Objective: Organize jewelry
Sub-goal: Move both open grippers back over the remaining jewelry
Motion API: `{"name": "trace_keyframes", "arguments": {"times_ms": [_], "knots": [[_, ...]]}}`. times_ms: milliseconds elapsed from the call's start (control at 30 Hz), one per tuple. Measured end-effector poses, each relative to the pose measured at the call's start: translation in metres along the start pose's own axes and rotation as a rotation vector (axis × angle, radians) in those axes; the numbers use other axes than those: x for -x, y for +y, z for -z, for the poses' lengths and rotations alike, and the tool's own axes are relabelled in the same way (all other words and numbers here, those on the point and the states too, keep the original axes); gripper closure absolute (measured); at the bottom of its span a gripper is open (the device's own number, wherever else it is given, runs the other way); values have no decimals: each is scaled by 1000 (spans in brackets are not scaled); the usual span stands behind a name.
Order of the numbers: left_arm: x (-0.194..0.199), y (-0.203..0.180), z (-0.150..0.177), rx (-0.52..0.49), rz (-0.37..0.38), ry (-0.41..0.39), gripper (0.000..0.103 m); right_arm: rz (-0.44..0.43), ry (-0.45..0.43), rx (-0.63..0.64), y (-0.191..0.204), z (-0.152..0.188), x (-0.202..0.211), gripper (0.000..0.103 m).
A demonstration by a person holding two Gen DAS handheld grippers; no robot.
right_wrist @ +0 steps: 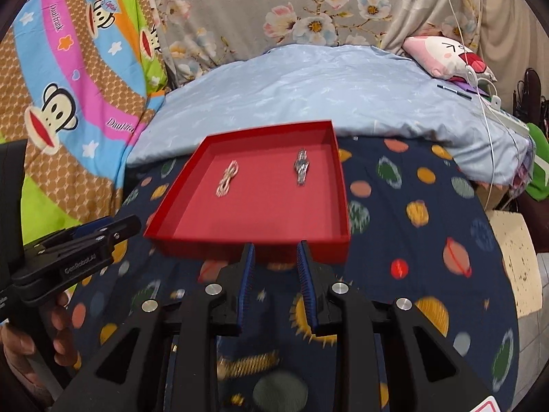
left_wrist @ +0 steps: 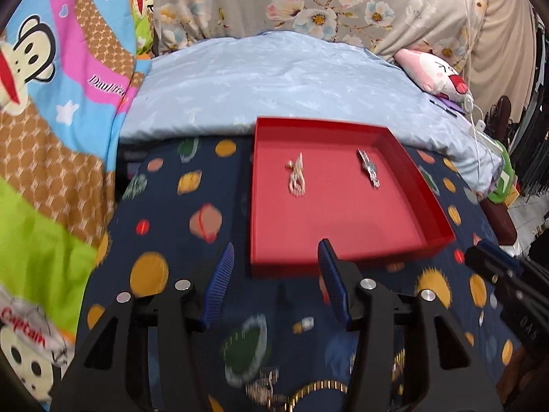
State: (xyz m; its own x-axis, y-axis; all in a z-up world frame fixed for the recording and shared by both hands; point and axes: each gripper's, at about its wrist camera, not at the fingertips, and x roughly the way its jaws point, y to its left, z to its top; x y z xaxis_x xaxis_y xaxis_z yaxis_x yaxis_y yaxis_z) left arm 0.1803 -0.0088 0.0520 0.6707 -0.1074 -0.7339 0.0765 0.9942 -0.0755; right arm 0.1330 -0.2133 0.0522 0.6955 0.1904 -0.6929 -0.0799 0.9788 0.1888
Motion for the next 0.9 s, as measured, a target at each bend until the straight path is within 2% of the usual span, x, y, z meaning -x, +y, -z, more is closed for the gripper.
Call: {"name": "trace_keyframes", "arguments": {"times_ms": [200, 433, 567, 900], "knots": [[14, -6, 31, 2, -4, 23, 54, -33, 33, -26, 14, 40, 17, 78], [22, -12, 57, 19, 7, 58, 54, -38, 51, -33, 24, 62, 27, 77], [25, -11, 68, 26, -4, 71, 54, -36, 57, -49, 22, 71, 30, 73], [27, 0, 98, 33, -25, 112, 54, -3, 99, -78, 6, 101, 34, 73]]}}
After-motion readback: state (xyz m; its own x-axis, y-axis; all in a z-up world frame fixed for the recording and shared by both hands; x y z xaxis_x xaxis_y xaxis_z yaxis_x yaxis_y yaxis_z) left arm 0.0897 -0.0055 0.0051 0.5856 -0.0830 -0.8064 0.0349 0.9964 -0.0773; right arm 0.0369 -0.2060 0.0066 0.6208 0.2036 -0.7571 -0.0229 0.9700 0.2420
